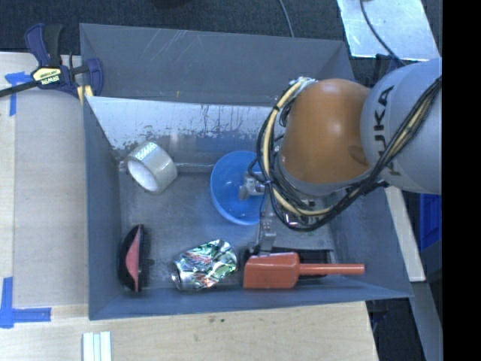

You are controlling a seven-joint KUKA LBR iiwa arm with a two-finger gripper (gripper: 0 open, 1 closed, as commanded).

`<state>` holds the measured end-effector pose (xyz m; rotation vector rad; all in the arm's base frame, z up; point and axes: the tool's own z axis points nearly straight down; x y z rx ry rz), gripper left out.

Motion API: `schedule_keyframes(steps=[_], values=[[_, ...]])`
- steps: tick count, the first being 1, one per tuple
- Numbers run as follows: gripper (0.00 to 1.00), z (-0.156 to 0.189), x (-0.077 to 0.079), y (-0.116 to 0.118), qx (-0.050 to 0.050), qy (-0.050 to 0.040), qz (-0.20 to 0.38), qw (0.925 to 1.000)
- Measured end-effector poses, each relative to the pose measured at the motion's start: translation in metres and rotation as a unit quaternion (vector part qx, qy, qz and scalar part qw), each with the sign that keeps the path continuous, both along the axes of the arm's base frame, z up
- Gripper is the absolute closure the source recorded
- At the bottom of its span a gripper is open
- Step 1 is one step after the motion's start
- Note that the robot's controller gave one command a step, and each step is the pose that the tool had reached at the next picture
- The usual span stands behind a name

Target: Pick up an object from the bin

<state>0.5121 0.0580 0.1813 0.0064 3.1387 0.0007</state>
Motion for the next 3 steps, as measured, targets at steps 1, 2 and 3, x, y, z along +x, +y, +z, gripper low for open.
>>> schedule_keyframes(steps=[1, 2, 3], values=[[0.00, 0.000, 0.000, 0.000, 0.000, 0.0000, 0.000, 1.0000], [0.00, -0.021, -0.014, -0.012, 0.000, -0.0002, -0.184, 0.9830], [0.00, -0.034, 0.008, 0.001, 0.000, -0.0023, -0.015, 0.9999]])
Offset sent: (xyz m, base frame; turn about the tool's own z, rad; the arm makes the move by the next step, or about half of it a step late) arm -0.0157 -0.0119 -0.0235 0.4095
